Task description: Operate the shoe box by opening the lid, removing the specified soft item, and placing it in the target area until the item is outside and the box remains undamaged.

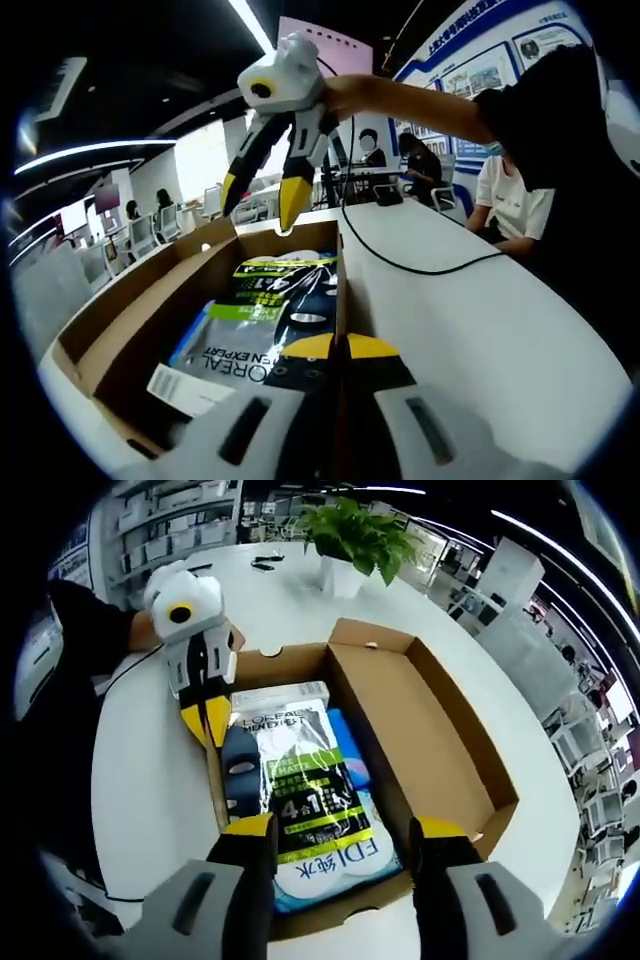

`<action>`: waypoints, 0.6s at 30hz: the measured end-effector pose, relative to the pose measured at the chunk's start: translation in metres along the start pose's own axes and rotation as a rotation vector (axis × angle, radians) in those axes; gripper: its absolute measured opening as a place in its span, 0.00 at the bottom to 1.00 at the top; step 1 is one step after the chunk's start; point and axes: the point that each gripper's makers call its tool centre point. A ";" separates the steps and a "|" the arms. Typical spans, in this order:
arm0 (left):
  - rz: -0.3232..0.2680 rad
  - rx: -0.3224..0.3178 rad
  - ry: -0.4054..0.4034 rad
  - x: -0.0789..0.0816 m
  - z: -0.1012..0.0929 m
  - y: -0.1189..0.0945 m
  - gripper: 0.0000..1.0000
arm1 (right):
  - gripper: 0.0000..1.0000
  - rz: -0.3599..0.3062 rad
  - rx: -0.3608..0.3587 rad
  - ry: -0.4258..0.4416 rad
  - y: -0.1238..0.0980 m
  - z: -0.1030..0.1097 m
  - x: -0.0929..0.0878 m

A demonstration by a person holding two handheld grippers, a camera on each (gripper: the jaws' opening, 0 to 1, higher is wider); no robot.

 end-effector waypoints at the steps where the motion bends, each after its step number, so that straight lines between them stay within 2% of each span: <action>1: 0.001 0.001 -0.005 0.000 0.002 0.000 0.02 | 0.53 -0.010 0.024 0.015 0.002 0.002 0.001; 9: -0.002 0.004 -0.005 0.000 0.006 0.001 0.02 | 0.54 -0.026 0.143 0.076 0.016 0.000 0.000; 13: -0.003 0.003 -0.005 0.000 0.007 0.001 0.02 | 0.54 -0.004 0.193 0.061 0.026 0.000 -0.009; 18: -0.003 0.004 -0.002 0.000 0.006 0.001 0.02 | 0.54 -0.004 0.258 0.112 0.038 0.003 -0.017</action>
Point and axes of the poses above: the point that each gripper's makers call its tool centre point, and the gripper's own axes: y roughly forward along the fingers, z roughly to its left, x roughly out of its top, and after that the axes turned 7 degrees about -z, right-handed
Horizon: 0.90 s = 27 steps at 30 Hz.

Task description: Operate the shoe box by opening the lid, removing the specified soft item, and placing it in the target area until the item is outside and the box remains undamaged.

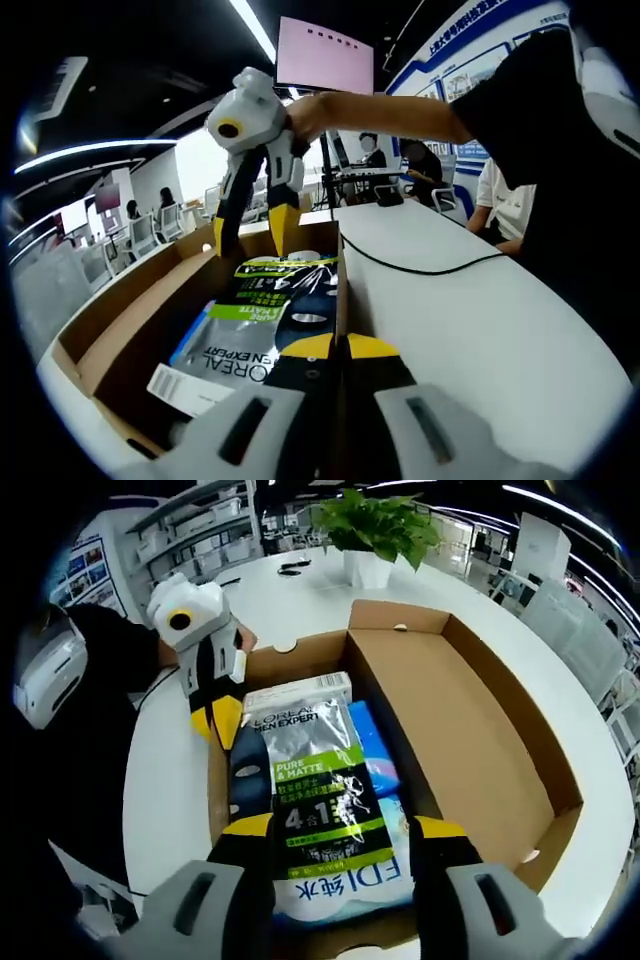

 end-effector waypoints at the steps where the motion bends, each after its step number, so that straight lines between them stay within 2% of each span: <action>1: -0.001 0.000 0.000 0.000 0.000 0.000 0.02 | 0.54 -0.005 0.007 0.007 0.001 -0.001 0.000; 4: 0.000 0.000 0.000 0.000 -0.001 0.000 0.02 | 0.53 -0.029 0.037 0.033 0.004 0.000 0.000; 8: 0.000 0.001 0.005 0.000 -0.002 -0.001 0.02 | 0.53 0.004 0.073 -0.002 0.008 0.005 -0.006; 14: -0.002 0.001 0.001 0.001 -0.002 -0.001 0.02 | 0.53 -0.006 0.108 0.015 0.016 0.002 -0.002; 18: -0.005 0.000 0.004 0.001 -0.003 -0.001 0.02 | 0.47 0.012 0.160 0.033 0.017 0.006 -0.006; 23: -0.005 0.000 0.004 0.001 -0.003 -0.001 0.02 | 0.45 0.001 0.181 0.063 0.019 0.002 -0.008; 27: -0.006 0.000 0.003 0.001 -0.003 -0.001 0.02 | 0.40 -0.009 0.181 0.041 0.019 -0.003 -0.008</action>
Point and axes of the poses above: the point that each gripper's makers call its tool centre point, and the gripper's own axes: y roughly forward along the fingers, z roughly to its left, x roughly out of its top, and after that the axes turned 7 degrees about -z, right-handed
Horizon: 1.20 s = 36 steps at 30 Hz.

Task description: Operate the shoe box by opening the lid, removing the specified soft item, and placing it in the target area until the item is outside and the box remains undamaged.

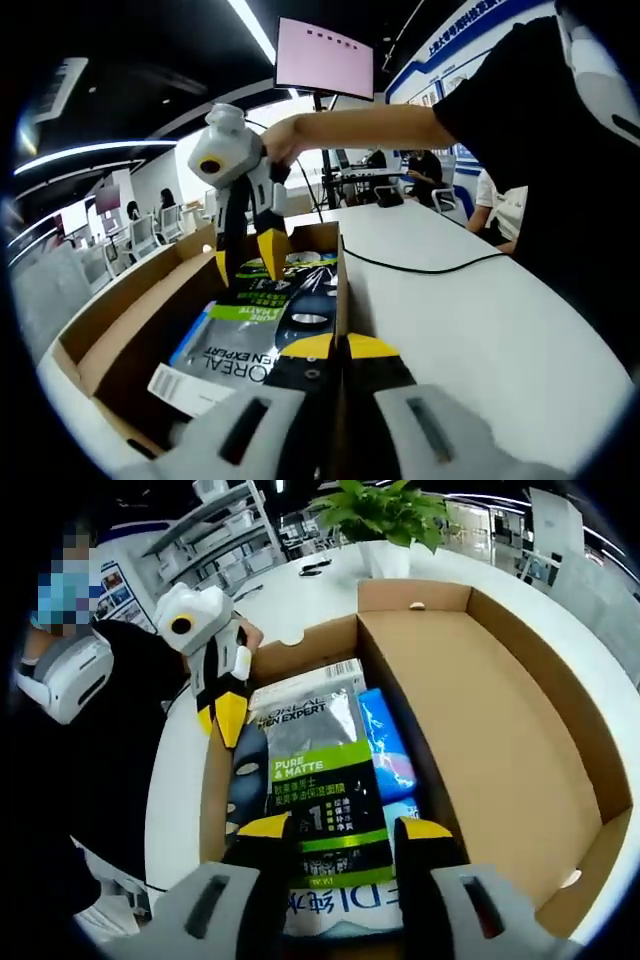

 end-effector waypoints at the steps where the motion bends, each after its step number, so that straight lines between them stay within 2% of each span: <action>1: 0.000 0.000 0.000 0.000 0.000 0.000 0.02 | 0.40 -0.005 0.007 0.016 0.000 0.001 0.000; 3: 0.000 0.001 0.000 0.000 0.000 0.000 0.02 | 0.39 -0.005 0.031 0.062 -0.001 0.005 0.000; 7: 0.001 0.001 0.000 0.000 0.000 0.000 0.02 | 0.39 -0.025 0.041 0.076 -0.001 0.005 0.002; 10: -0.001 -0.001 0.000 0.000 0.000 0.000 0.02 | 0.30 -0.033 0.026 0.100 -0.003 0.001 0.003; 16: -0.002 -0.003 -0.001 0.000 -0.001 0.000 0.02 | 0.31 -0.048 0.086 0.151 -0.006 0.003 0.005; 20: -0.002 -0.003 -0.001 0.000 -0.001 0.000 0.02 | 0.27 -0.075 0.120 0.241 -0.007 0.001 0.007; 21: -0.002 -0.003 0.000 0.000 -0.001 0.000 0.02 | 0.26 -0.083 0.121 0.279 -0.007 -0.001 0.002; 23: -0.002 -0.002 -0.001 0.000 -0.001 0.000 0.02 | 0.22 -0.086 0.111 0.287 -0.008 -0.014 -0.004; 28: -0.005 -0.003 -0.002 0.000 -0.001 0.000 0.02 | 0.22 -0.097 0.138 0.293 -0.008 -0.012 -0.004; 36: -0.004 -0.004 -0.002 -0.001 -0.001 0.000 0.02 | 0.19 -0.071 0.166 0.302 -0.013 -0.005 -0.006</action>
Point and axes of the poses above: the point that each gripper's makers call its tool centre point, and the gripper's own axes: y roughly forward along the fingers, z roughly to its left, x roughly out of its top, and after that the axes turned 7 degrees about -z, right-handed
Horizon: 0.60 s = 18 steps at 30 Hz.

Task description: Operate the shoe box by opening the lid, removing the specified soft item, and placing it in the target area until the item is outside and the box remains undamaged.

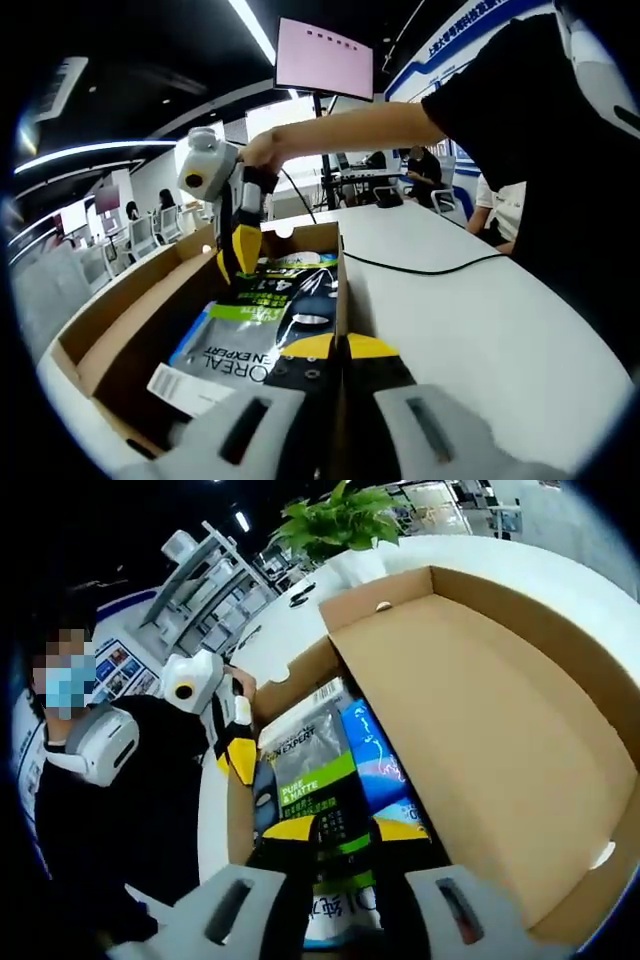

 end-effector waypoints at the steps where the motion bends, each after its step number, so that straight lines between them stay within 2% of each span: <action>1: -0.001 -0.001 -0.001 0.000 0.000 0.000 0.02 | 0.19 0.000 0.004 0.001 0.000 0.003 0.001; 4: -0.001 -0.001 0.000 0.000 0.000 0.000 0.02 | 0.23 0.006 0.015 -0.008 0.002 0.011 -0.001; 7: 0.000 -0.001 0.000 0.000 0.000 0.000 0.02 | 0.21 0.029 -0.021 -0.005 0.008 0.007 -0.006; 10: 0.000 -0.001 0.000 0.000 0.000 0.000 0.02 | 0.20 0.016 -0.004 0.009 0.008 0.011 -0.006; 17: 0.000 -0.001 0.001 0.000 0.000 0.000 0.02 | 0.19 0.025 -0.025 -0.064 0.015 0.013 -0.006; 18: 0.000 -0.001 0.001 0.000 0.000 0.000 0.02 | 0.17 0.038 -0.049 -0.088 0.017 0.010 -0.005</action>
Point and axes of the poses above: the point that each gripper's makers call its tool centre point, and the gripper's own axes: y roughly forward along the fingers, z roughly to its left, x roughly out of its top, and after that the axes turned 7 degrees about -z, right-handed
